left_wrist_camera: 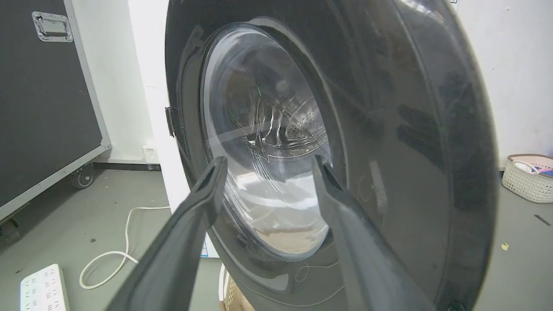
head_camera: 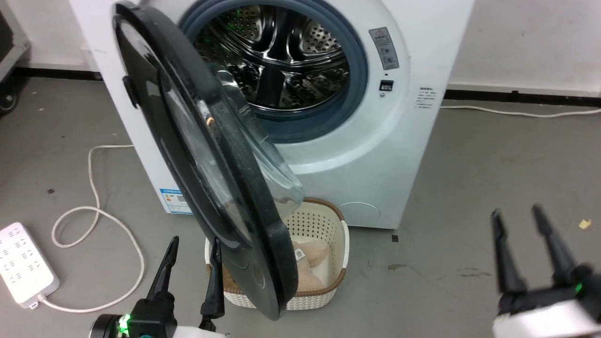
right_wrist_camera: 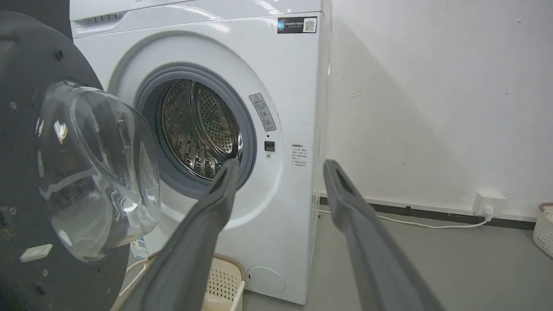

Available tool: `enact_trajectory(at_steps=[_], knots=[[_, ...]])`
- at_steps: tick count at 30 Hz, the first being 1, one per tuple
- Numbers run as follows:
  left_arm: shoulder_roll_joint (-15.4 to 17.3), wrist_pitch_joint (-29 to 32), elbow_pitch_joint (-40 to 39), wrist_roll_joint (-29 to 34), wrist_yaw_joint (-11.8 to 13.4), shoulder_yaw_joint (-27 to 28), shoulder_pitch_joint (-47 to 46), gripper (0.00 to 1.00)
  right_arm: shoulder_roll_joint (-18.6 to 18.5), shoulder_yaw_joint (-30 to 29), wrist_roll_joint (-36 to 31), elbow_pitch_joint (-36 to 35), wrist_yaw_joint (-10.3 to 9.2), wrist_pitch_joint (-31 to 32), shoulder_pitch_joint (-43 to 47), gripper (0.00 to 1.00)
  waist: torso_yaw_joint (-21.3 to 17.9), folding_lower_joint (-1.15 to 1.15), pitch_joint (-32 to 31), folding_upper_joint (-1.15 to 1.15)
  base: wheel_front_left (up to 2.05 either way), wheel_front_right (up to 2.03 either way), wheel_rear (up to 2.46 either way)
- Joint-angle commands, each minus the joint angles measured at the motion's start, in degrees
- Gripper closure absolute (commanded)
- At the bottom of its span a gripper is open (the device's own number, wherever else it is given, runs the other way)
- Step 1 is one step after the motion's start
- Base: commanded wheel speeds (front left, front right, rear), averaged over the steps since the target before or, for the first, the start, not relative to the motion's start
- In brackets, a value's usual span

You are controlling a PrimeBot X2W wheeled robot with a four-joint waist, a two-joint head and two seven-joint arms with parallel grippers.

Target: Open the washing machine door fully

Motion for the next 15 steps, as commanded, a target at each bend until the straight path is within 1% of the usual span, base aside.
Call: enact_trajectory(at_steps=[1, 4, 7, 15], knots=[[0.0, -0.3, 0.4, -0.2, -0.1, 0.3, 1.0, 0.00, 1.3, -0.4, -2.1, -0.5, 0.05, -0.5, 2.0, 0.00, -0.3, 0.00, 0.1, 0.00, 0.00, 0.00, 0.00], [0.0, -0.3, 1.0, -0.1, -0.4, 0.3, 1.1, 0.00, 3.2, -0.3, -4.8, -0.3, 0.05, -0.9, 4.4, 0.00, -0.4, 0.00, 0.2, 0.00, 0.00, 0.00, 0.00], [-0.2, -0.3, 1.6, 0.0, -0.5, 0.2, 1.0, 0.00, 4.2, 0.0, -5.6, 0.1, 0.05, -1.2, 5.1, 0.00, -0.7, 0.00, 0.3, 0.00, 0.00, 0.00, 0.00], [-0.7, -0.3, 0.6, 0.3, -0.8, 0.8, 0.4, 0.00, 5.2, -1.5, -6.1, -1.1, 0.05, -1.3, 3.7, 0.00, -0.8, 0.00, 0.7, 0.00, 0.00, 0.00, 0.00]])
